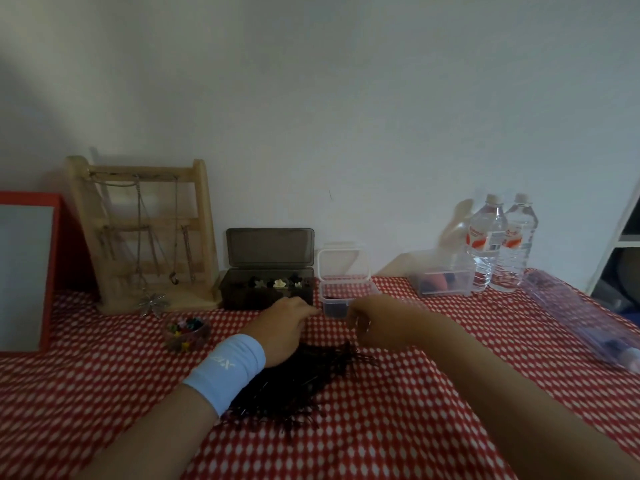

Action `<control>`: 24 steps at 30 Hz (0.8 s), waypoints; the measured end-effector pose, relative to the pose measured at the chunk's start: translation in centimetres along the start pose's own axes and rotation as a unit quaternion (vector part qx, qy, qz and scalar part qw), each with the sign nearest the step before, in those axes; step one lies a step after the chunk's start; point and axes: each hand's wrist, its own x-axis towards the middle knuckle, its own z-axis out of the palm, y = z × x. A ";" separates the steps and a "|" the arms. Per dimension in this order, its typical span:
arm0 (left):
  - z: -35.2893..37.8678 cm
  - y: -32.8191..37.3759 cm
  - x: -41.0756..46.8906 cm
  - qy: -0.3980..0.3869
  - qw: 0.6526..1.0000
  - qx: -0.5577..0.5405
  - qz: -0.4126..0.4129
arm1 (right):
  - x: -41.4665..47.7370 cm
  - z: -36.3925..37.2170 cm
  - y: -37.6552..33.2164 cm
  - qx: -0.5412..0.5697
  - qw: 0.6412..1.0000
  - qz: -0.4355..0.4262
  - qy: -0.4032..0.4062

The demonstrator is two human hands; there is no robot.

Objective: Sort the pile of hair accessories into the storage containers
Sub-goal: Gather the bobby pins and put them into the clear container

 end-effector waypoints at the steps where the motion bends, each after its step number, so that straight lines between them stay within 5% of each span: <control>1: -0.1 -0.8 0.2 -0.019 1.000 0.019 -0.001 | 0.0 -0.1 0.1 -0.018 1.000 0.006 -0.006; 5: -0.1 -2.7 1.0 -0.121 0.988 0.093 -0.032 | 0.3 0.8 -0.2 -0.052 0.998 0.003 -0.039; 9: -0.2 -3.0 1.6 -0.118 0.984 0.118 -0.058 | 0.6 1.6 -0.8 -0.014 0.999 -0.029 -0.041; 18: -1.1 -0.8 0.2 -0.081 0.990 -0.063 -0.093 | 0.5 0.9 -0.8 -0.009 0.996 0.017 -0.089; 24: -1.3 1.6 -1.6 -0.141 0.983 -0.109 -0.053 | 0.4 1.8 -2.1 0.021 0.996 -0.061 -0.060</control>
